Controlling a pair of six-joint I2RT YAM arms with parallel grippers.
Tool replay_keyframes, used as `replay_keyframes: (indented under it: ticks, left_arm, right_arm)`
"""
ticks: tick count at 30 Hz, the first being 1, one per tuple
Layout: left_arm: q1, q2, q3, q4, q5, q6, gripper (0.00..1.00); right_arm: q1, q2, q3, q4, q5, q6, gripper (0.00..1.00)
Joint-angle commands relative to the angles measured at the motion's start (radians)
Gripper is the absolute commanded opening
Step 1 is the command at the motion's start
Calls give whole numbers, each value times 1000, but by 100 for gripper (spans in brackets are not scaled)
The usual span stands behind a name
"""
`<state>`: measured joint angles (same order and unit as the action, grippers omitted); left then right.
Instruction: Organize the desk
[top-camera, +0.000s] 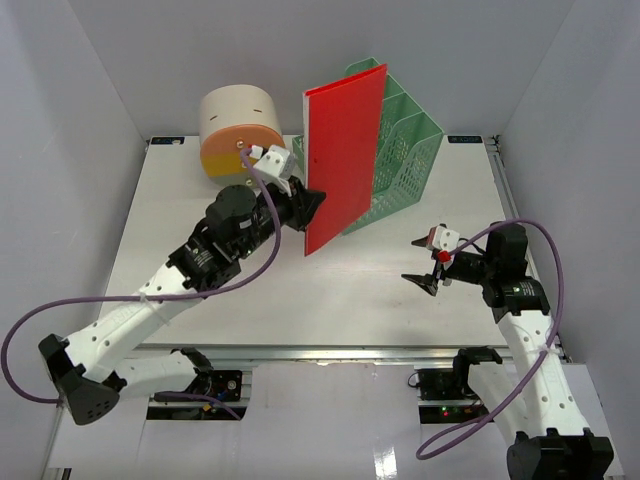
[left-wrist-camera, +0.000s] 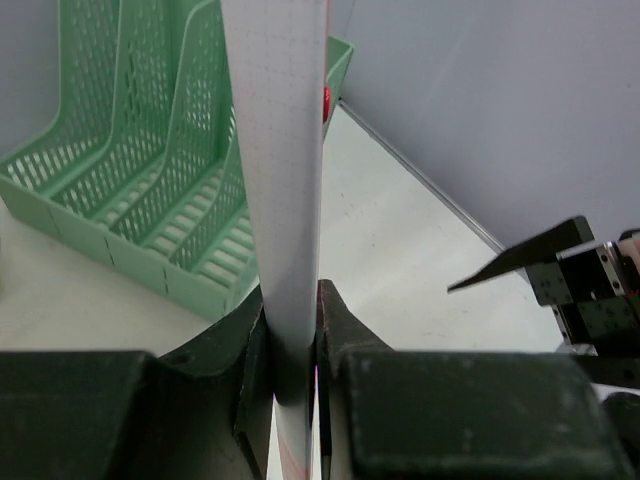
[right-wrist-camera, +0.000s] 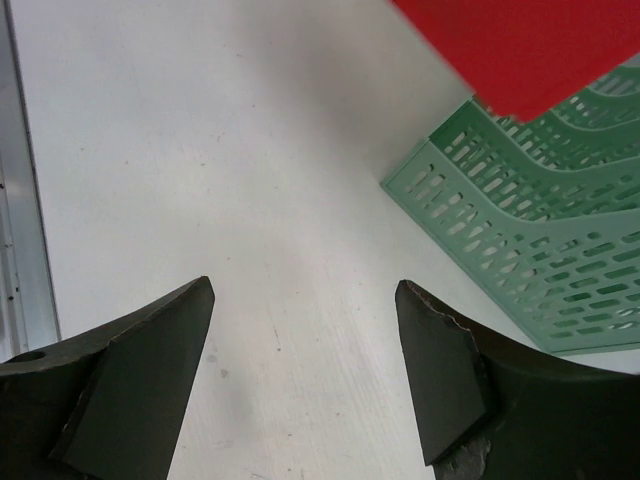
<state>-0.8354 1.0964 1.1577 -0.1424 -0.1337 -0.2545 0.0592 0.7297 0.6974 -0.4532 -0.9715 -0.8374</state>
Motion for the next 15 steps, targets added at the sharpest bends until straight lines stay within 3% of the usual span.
replay_keyframes:
  ticks: [1, 6, 15]
  left_arm:
    - [140, 108, 100, 159, 252, 159, 0]
    - [267, 238, 166, 299, 421, 172, 0]
    - [328, 442, 298, 397, 580, 148, 0]
  right_arm:
    - [-25, 7, -30, 37, -74, -5, 79]
    - [-37, -4, -53, 41, -67, -12, 79]
    - [-85, 0, -62, 39, -88, -10, 79]
